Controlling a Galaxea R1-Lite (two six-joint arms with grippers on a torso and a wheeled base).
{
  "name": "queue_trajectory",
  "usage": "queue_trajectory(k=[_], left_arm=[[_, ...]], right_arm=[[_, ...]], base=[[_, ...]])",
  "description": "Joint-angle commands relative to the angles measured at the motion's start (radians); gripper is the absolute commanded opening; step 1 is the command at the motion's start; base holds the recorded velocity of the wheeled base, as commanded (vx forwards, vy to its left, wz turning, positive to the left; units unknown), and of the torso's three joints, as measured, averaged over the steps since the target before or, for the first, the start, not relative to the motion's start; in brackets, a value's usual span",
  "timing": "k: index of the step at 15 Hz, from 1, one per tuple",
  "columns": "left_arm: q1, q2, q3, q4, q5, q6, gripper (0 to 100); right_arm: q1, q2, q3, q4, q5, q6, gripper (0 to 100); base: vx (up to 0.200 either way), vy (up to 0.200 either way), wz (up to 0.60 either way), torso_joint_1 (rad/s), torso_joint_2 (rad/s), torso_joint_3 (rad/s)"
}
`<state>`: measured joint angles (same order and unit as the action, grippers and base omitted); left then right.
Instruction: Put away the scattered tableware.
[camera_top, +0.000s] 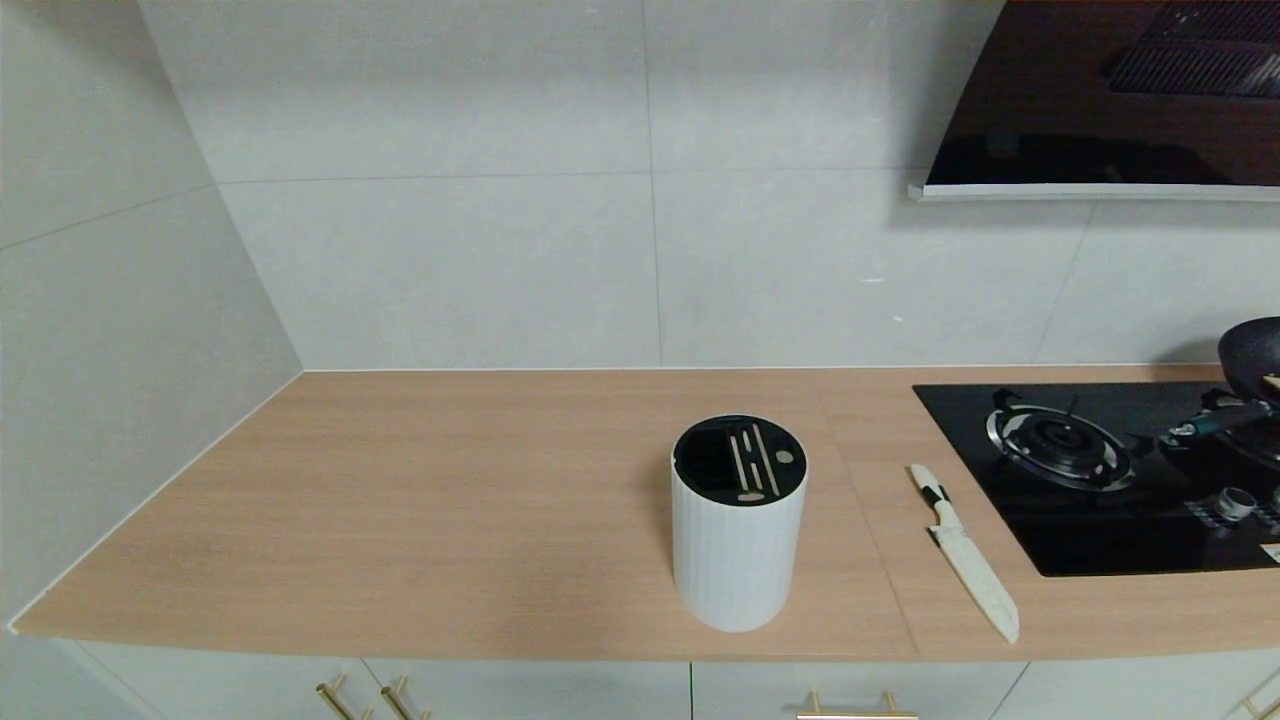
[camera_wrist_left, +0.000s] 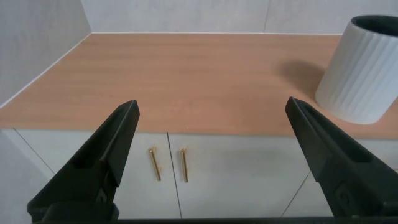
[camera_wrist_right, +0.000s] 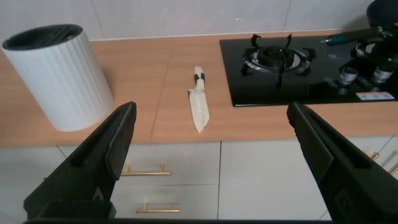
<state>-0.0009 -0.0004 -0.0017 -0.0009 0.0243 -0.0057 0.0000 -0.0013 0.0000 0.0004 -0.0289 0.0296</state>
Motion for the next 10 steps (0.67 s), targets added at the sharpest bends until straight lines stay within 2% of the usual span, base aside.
queue_trajectory(k=[1, 8, 9, 10], left_arm=[[0.001, 0.000, 0.000, -0.001, 0.000, 0.000, 100], [0.001, 0.000, 0.000, -0.001, 0.000, 0.000, 100], [-0.001, 0.000, 0.000, -0.001, 0.000, 0.000, 100], [0.001, 0.000, 0.000, -0.001, 0.000, 0.000, 100]], right_arm=[[0.002, 0.001, 0.000, 0.001, 0.000, -0.002, 100], [0.002, 0.001, -0.017, 0.000, 0.003, -0.056, 100], [0.006, 0.026, -0.106, 0.001, 0.009, -0.046, 100], [0.028, 0.142, -0.307, 0.015, 0.034, -0.019, 100]], base=[[0.000, 0.000, 0.00, 0.041, -0.08, -0.046], [0.000, 0.000, 0.00, 0.000, 0.00, 0.000], [0.000, 0.000, 0.00, 0.000, 0.00, 0.000], [0.000, 0.000, 0.00, 0.000, 0.00, 0.000]])
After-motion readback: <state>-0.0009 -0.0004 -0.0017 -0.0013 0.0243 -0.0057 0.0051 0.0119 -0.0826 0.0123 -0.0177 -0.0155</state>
